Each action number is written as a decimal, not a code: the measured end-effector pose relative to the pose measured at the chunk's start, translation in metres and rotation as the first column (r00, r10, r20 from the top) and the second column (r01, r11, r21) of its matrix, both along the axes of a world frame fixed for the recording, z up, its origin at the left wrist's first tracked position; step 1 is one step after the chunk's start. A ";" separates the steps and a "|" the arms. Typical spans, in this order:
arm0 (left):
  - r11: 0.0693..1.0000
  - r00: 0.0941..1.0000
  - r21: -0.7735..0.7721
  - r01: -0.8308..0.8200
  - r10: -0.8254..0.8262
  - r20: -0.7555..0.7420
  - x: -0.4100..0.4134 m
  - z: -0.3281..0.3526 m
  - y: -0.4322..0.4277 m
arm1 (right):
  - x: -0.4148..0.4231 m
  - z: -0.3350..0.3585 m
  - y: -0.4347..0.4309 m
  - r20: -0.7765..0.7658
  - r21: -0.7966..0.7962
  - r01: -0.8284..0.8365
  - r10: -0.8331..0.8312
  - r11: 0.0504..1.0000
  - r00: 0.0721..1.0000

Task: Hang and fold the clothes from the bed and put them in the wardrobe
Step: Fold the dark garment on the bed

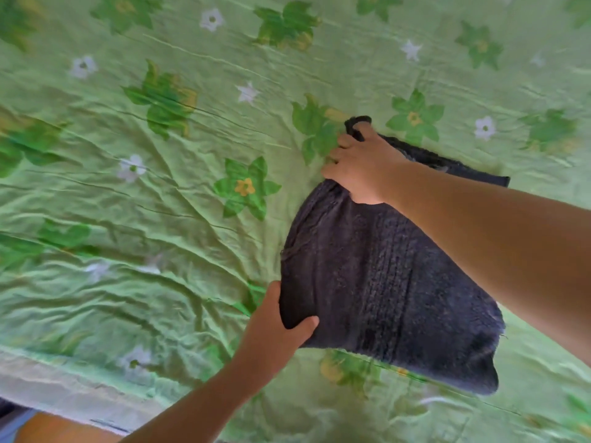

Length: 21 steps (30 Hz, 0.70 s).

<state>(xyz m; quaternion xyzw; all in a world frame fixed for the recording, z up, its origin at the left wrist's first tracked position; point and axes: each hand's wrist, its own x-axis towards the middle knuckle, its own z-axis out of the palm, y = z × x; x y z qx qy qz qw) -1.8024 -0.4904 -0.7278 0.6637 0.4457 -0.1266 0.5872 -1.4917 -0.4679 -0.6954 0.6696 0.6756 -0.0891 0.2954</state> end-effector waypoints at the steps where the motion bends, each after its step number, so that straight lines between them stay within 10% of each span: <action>1: 1.000 1.000 0.008 0.025 -0.025 0.014 0.004 0.008 -0.006 | 0.004 0.004 -0.010 -0.001 0.020 0.001 -0.001 1.000 1.000; 12: 0.823 0.849 0.332 0.461 -0.518 0.103 0.109 0.068 -0.159 | 0.086 0.055 -0.181 0.050 0.248 0.014 -0.027 0.969 0.998; 21: 0.671 0.709 0.234 0.704 -0.682 -0.180 0.181 0.030 -0.251 | 0.123 -0.010 -0.282 0.044 0.174 0.238 -0.249 0.956 0.968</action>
